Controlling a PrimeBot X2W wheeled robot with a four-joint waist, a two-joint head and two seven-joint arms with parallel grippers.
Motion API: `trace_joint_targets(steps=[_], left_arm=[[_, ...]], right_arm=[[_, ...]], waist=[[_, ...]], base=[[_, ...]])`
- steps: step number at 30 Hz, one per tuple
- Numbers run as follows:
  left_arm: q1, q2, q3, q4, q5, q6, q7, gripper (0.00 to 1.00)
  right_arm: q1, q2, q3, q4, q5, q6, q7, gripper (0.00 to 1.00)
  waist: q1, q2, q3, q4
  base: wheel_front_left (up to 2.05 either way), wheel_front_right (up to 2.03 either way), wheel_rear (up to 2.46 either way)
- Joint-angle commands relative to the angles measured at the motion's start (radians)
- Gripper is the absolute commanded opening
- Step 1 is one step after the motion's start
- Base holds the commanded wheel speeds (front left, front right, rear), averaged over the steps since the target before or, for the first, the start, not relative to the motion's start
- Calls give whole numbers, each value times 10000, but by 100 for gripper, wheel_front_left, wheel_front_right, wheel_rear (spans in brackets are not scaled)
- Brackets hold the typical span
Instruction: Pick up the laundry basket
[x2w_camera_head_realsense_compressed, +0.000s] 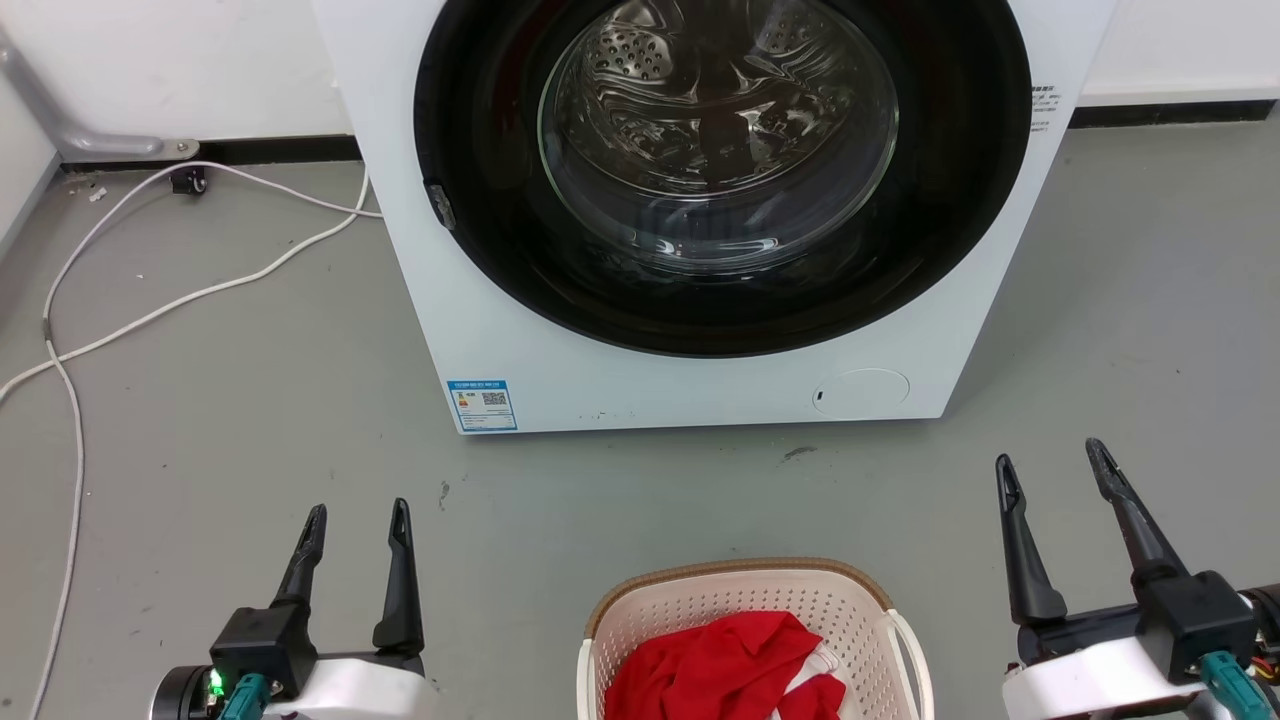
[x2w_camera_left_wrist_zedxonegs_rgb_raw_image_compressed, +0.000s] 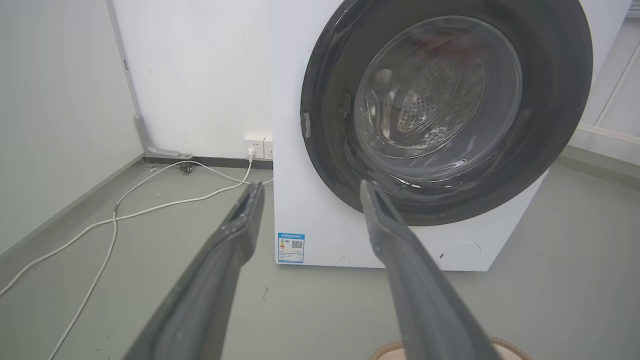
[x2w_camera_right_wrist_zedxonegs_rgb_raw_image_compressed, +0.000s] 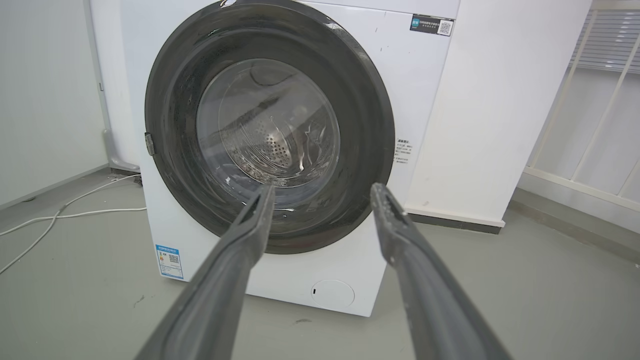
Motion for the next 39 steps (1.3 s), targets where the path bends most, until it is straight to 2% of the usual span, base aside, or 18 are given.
trace_joint_targets(steps=[1, 6, 39], left_arm=[[99, 31, -5, -42, 165, 36, -91, 100], [131, 32, -13, -91, 476, 80, -177, 100], [127, 29, 22, -96, 275, 56, -156, 100]], right_arm=[[156, -52, 7, -96, -204, -3, -74, 100], [182, -53, 4, -107, -479, -3, -162, 100], [137, -51, -72, 109, -16, -3, -148, 100]], waist=[[0, 0, -1, 5], [0, 0, 6, 21], [0, 0, -11, 22]], base=[[0, 0, 0], [0, 0, 0], [0, 0, 0]])
